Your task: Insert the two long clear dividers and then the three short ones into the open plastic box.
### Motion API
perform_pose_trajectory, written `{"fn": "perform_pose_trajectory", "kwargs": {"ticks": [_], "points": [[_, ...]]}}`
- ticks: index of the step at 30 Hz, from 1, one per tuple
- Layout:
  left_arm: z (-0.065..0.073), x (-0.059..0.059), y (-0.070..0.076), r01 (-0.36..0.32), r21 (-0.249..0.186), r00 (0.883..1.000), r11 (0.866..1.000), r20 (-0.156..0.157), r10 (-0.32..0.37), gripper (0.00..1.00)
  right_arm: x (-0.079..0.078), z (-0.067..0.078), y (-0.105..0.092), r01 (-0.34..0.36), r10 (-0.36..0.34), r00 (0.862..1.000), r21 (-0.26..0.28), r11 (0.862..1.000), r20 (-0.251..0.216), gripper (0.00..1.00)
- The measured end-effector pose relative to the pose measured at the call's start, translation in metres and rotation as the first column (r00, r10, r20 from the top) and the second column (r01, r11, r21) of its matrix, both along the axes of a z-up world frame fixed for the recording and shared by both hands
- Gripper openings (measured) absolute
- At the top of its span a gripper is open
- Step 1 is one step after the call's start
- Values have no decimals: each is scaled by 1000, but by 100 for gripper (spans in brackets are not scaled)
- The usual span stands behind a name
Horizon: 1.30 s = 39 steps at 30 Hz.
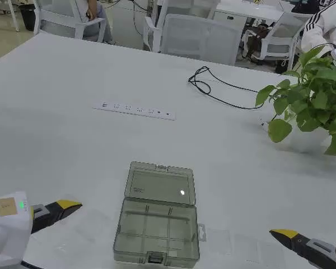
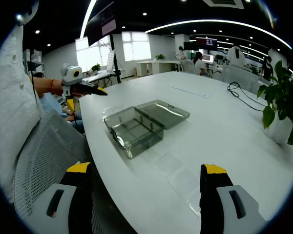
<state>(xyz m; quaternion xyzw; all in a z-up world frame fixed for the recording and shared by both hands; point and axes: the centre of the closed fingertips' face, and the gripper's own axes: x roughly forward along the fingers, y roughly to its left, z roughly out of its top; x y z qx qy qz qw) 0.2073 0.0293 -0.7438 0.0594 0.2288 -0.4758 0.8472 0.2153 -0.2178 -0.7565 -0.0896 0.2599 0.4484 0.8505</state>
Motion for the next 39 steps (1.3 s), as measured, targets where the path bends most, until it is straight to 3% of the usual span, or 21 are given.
{"fn": "perform_pose_trajectory", "kwargs": {"ticks": [18, 30, 39], "points": [[-1, 1, 2, 1, 1, 1000, 1000, 2, -1, 100, -2, 3, 5, -27, 27, 1000, 6, 1000, 1, 89], [0, 3, 2, 1, -1, 1000, 1000, 3, -1, 100, 0, 4, 7, -5, 5, 1000, 51, 999, 3, 87], [0, 3, 1, 4, 1, 1000, 1000, 2, -4, 100, 0, 2, 5, -7, 6, 1000, 33, 999, 8, 86]]}}
